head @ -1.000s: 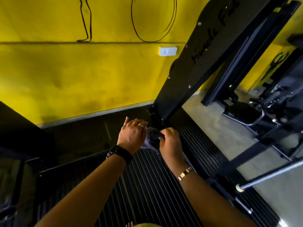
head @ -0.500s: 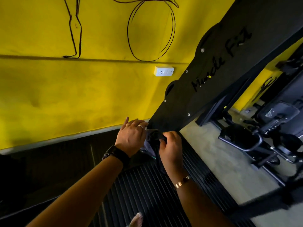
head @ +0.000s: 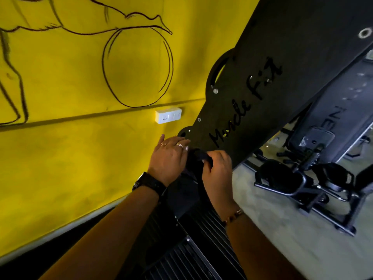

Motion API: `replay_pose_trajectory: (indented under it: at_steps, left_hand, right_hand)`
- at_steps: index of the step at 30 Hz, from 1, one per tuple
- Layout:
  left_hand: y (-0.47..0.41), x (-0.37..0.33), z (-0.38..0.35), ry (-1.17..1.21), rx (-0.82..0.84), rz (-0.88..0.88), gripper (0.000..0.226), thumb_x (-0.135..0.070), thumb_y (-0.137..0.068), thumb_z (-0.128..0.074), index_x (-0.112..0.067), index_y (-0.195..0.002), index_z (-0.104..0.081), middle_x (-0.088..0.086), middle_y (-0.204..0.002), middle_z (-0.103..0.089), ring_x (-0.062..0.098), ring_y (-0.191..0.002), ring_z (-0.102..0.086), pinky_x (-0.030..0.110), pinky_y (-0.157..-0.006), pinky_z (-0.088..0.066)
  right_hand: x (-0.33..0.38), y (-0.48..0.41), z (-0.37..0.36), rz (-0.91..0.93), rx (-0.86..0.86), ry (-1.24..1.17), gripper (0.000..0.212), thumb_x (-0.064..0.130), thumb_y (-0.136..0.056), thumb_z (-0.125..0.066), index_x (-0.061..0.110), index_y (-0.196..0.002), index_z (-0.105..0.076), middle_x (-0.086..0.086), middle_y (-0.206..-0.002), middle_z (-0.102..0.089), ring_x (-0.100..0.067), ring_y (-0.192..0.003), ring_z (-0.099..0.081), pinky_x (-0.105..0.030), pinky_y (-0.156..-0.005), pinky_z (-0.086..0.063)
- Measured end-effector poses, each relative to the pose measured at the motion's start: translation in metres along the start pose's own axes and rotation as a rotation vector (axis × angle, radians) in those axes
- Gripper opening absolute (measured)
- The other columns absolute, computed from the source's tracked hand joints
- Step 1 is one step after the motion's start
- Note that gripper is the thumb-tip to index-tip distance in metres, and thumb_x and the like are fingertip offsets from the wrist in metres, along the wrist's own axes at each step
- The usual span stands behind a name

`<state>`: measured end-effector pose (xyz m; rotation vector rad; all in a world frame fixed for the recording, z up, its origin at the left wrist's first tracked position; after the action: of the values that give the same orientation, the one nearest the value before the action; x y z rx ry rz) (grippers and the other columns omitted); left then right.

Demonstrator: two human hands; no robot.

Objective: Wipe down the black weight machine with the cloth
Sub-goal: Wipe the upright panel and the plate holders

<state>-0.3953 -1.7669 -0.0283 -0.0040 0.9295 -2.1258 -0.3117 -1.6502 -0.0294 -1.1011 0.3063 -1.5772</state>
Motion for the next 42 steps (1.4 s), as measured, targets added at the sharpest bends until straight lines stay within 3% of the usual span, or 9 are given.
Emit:
replay_pose_trajectory:
  at_steps: [5, 10, 17, 22, 29, 37, 42]
  left_hand:
    - [-0.074, -0.018, -0.014, 0.077, -0.008, -0.122, 0.038, -0.026, -0.1, -0.037, -0.016, -0.125, -0.063, 0.006, -0.127, -0.062, 0.025, -0.123, -0.053, 0.045, -0.117, -0.016]
    - [-0.143, -0.039, -0.025, 0.161, -0.059, -0.253, 0.052, -0.035, -0.095, -0.024, -0.016, -0.121, -0.066, 0.006, -0.122, -0.065, 0.024, -0.12, -0.055, 0.045, -0.116, -0.02]
    - [-0.224, -0.061, -0.024, 0.312, -0.142, -0.477, 0.051, -0.033, -0.094, -0.027, -0.014, -0.117, -0.068, 0.005, -0.12, -0.067, 0.026, -0.12, -0.056, 0.049, -0.113, -0.026]
    - [-0.268, -0.092, -0.011, 0.394, -0.24, -0.62, 0.049, -0.033, -0.094, -0.029, -0.016, -0.116, -0.069, 0.004, -0.119, -0.067, 0.024, -0.117, -0.058, 0.048, -0.113, -0.027]
    - [-0.305, -0.157, 0.038, 0.486, -0.423, -0.791, 0.044, -0.029, -0.094, -0.033, -0.014, -0.114, -0.07, 0.006, -0.116, -0.069, 0.026, -0.113, -0.061, 0.048, -0.11, -0.032]
    - [-0.336, -0.23, 0.102, 0.51, -0.698, -0.883, 0.039, -0.024, -0.093, -0.039, -0.012, -0.109, -0.072, 0.006, -0.109, -0.071, 0.029, -0.108, -0.064, 0.05, -0.107, -0.036]
    - [-0.35, -0.272, 0.13, 0.489, -0.766, -0.917, 0.037, -0.023, -0.093, -0.04, -0.011, -0.109, -0.071, 0.005, -0.108, -0.071, 0.028, -0.109, -0.064, 0.049, -0.108, -0.036]
  right_hand:
    - [-0.021, -0.063, 0.012, -0.078, -0.061, 0.094, 0.014, 0.001, -0.091, -0.058, 0.001, -0.104, -0.063, -0.012, -0.107, -0.058, -0.024, -0.104, -0.05, -0.024, -0.082, -0.036]
    - [-0.028, -0.117, 0.031, -0.095, -0.197, 0.182, 0.017, 0.001, -0.092, -0.055, 0.003, -0.108, -0.063, -0.01, -0.11, -0.058, -0.016, -0.102, -0.045, -0.02, -0.085, -0.033]
    - [-0.031, -0.174, 0.058, -0.093, -0.475, 0.368, 0.018, -0.005, -0.084, -0.058, 0.001, -0.099, -0.065, -0.014, -0.098, -0.06, -0.03, -0.091, -0.051, -0.017, -0.077, -0.026]
    - [-0.026, -0.202, 0.087, -0.068, -0.621, 0.482, 0.021, -0.001, -0.083, -0.052, 0.0, -0.1, -0.064, -0.018, -0.098, -0.061, -0.034, -0.089, -0.052, -0.021, -0.077, -0.028]
    - [0.01, -0.237, 0.159, 0.033, -0.783, 0.72, 0.02, -0.001, -0.082, -0.055, -0.002, -0.1, -0.064, -0.021, -0.098, -0.061, -0.041, -0.093, -0.053, -0.03, -0.082, -0.033]
    - [0.033, -0.273, 0.246, 0.183, -0.875, 0.885, 0.019, -0.002, -0.082, -0.053, -0.002, -0.099, -0.063, -0.022, -0.097, -0.06, -0.042, -0.09, -0.052, -0.028, -0.075, -0.03]
    - [0.038, -0.297, 0.294, 0.259, -0.912, 0.87, 0.019, 0.002, -0.085, -0.052, -0.002, -0.101, -0.063, -0.022, -0.101, -0.059, -0.041, -0.093, -0.051, -0.026, -0.072, -0.029]
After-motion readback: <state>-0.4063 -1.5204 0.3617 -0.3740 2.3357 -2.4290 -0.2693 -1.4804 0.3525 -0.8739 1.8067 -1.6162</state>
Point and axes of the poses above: each hand's wrist, its own y-axis away from the middle knuckle, its own z-axis out of the back of the hand, x = y × z, the point moved 8 cm from there along -y, towards the middle knuckle
